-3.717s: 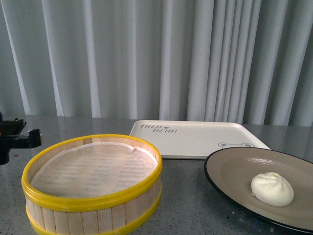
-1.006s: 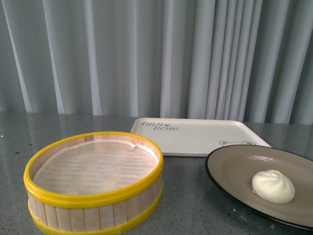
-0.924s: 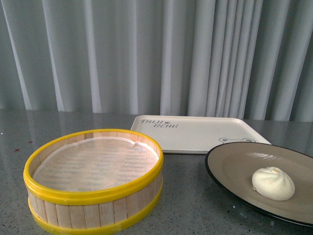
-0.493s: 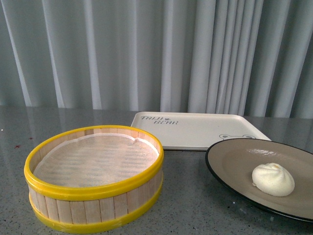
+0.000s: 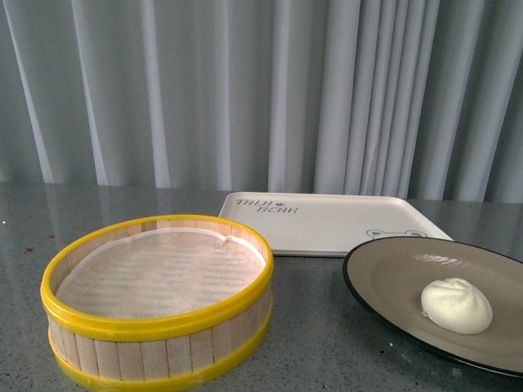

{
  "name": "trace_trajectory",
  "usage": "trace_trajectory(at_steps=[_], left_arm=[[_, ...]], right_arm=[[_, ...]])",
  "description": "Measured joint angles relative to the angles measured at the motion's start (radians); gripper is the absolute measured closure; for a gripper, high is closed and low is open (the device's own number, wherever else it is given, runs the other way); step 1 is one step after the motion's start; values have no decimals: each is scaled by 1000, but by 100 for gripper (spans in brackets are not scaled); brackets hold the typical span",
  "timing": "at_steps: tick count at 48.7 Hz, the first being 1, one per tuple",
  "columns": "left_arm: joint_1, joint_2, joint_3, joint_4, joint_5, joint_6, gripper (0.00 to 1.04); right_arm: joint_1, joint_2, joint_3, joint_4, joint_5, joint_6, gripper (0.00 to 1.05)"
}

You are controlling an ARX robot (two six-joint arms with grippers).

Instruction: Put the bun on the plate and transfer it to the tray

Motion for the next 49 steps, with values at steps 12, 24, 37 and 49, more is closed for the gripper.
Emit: trace_trajectory(at_steps=[12, 24, 37, 49], left_arm=[[0, -1, 0, 0, 3, 0, 7], [0, -1, 0, 0, 3, 0, 7], [0, -1, 0, 0, 3, 0, 7], [0, -1, 0, 0, 3, 0, 7]], right_arm=[[-34, 256, 211, -19, 9, -123, 9], [-72, 434, 337, 8, -156, -734, 9], [-23, 639, 416, -63, -312, -1371, 9], [44, 734, 416, 0, -309, -1585, 9]])
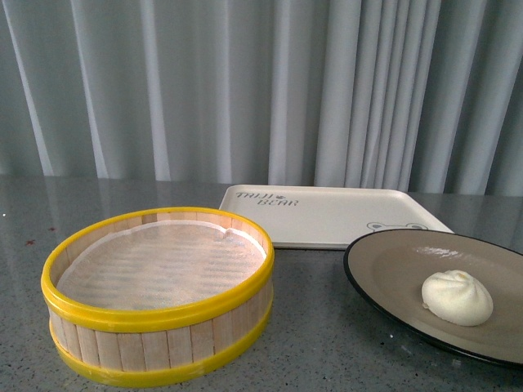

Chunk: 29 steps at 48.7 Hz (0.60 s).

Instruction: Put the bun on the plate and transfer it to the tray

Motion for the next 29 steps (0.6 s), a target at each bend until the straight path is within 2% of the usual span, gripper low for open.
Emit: trace_trajectory(at_steps=[20, 29], left_arm=[[0, 0, 0, 0, 0, 0, 7], [0, 0, 0, 0, 0, 0, 7]], right_arm=[[17, 182, -19, 211, -72, -227, 9], [18, 244, -26, 298, -72, -259, 9]])
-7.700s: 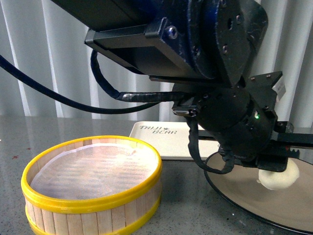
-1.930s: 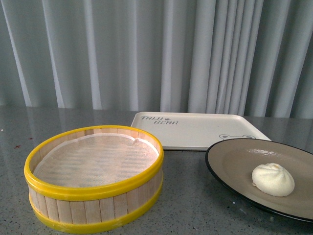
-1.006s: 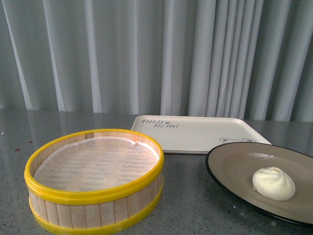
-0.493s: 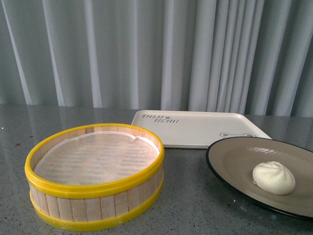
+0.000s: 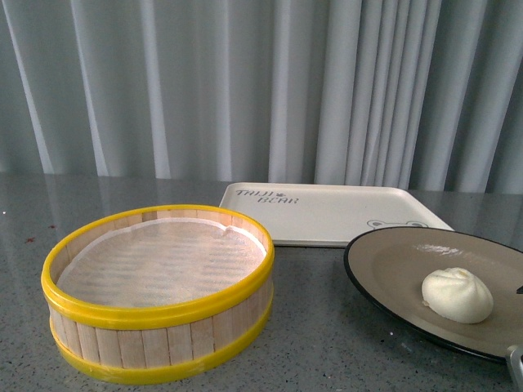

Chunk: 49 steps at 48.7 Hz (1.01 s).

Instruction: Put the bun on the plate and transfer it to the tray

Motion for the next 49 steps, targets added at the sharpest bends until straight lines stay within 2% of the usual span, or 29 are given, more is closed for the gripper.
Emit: trace_trajectory(at_steps=[20, 25, 37, 42, 49], left_arm=[[0, 0, 0, 0, 0, 0, 7], [0, 0, 0, 0, 0, 0, 7], [0, 0, 0, 0, 0, 0, 7], [0, 0, 0, 0, 0, 0, 7], [0, 0, 0, 0, 0, 0, 7]], right_arm=[[23, 121, -3, 164, -18, -8, 9], [27, 149, -3, 217, -22, -10, 26], [55, 176, -13, 253, 2, 29, 80], [59, 167, -41, 338, 36, 52, 100], [58, 167, -103, 550, 73, 25, 102]])
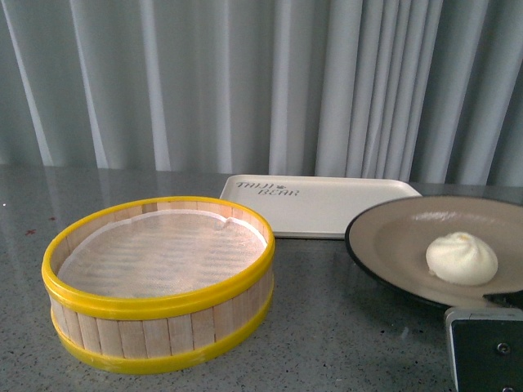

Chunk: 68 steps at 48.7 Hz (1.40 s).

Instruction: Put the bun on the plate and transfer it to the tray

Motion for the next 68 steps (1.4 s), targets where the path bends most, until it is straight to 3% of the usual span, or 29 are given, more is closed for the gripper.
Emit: trace_trajectory(at_steps=[5, 8, 13, 25, 46, 68], left_arm=[[0, 0, 0, 0, 0, 0, 7], [0, 0, 0, 0, 0, 0, 7], [0, 0, 0, 0, 0, 0, 7], [0, 0, 0, 0, 0, 0, 7], [0, 0, 0, 0, 0, 0, 7], [0, 0, 0, 0, 0, 0, 7]], right_arm=[[-7, -35, 15, 35, -11, 0, 102], [-31, -41, 51, 53, -80, 18, 102], [-97, -22, 152, 6, -210, 34, 102], [-243, 163, 406, -131, -358, 16, 102], [-290, 410, 706, -359, -449, -73, 102], [-290, 574, 857, -381, -457, -101, 102]])
